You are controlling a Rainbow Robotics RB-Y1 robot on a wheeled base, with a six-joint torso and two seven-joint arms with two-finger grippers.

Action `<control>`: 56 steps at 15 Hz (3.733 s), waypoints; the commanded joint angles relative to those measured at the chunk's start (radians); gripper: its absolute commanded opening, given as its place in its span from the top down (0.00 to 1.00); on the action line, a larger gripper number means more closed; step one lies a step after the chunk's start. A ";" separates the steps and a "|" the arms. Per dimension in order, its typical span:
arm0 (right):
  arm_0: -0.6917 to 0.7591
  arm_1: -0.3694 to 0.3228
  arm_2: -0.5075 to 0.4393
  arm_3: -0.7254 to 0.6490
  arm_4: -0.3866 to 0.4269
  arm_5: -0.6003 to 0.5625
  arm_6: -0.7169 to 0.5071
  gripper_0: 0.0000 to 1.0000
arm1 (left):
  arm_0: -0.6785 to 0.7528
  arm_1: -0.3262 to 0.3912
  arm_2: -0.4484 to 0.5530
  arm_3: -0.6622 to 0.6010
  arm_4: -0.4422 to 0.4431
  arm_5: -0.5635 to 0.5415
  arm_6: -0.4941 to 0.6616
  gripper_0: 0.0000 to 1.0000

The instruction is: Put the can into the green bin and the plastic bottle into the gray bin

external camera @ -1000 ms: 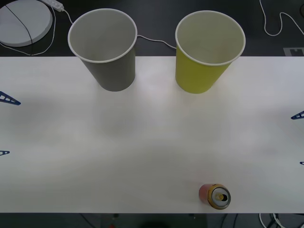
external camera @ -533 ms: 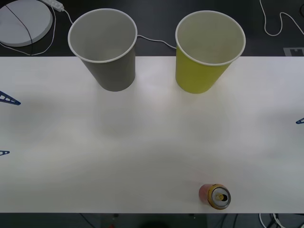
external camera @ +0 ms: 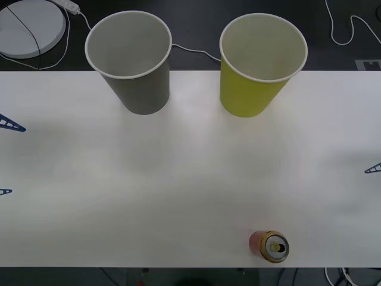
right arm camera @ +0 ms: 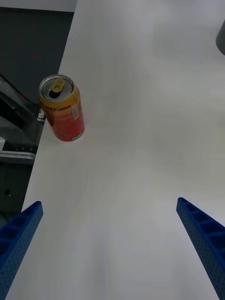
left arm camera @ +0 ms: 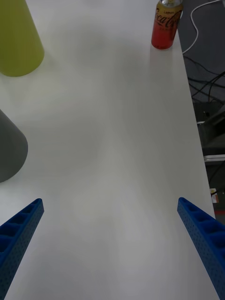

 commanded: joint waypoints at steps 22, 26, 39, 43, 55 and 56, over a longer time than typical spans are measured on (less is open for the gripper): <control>-0.272 0.155 0.741 0.710 -0.412 0.000 0.476 0.00 | 0.000 0.000 0.000 0.000 0.000 0.000 0.000 0.00; -0.292 0.226 0.755 0.753 -0.412 0.000 0.489 0.00 | 0.000 0.000 0.000 0.000 0.000 0.000 0.000 0.00; -0.292 0.413 0.764 0.753 -0.410 0.000 0.528 0.00 | 0.000 0.000 0.000 0.000 0.000 0.000 0.000 0.00; -0.292 0.457 0.766 0.753 -0.407 0.006 0.546 0.00 | 0.000 0.000 0.000 0.000 0.000 0.000 0.000 0.00; -0.296 0.482 0.766 0.753 -0.406 0.032 0.560 1.00 | 0.000 0.000 0.000 0.000 0.000 0.000 0.000 0.00; -0.296 0.482 0.766 0.753 -0.406 0.032 0.560 1.00 | 0.000 0.000 0.000 0.000 0.000 0.000 0.000 0.00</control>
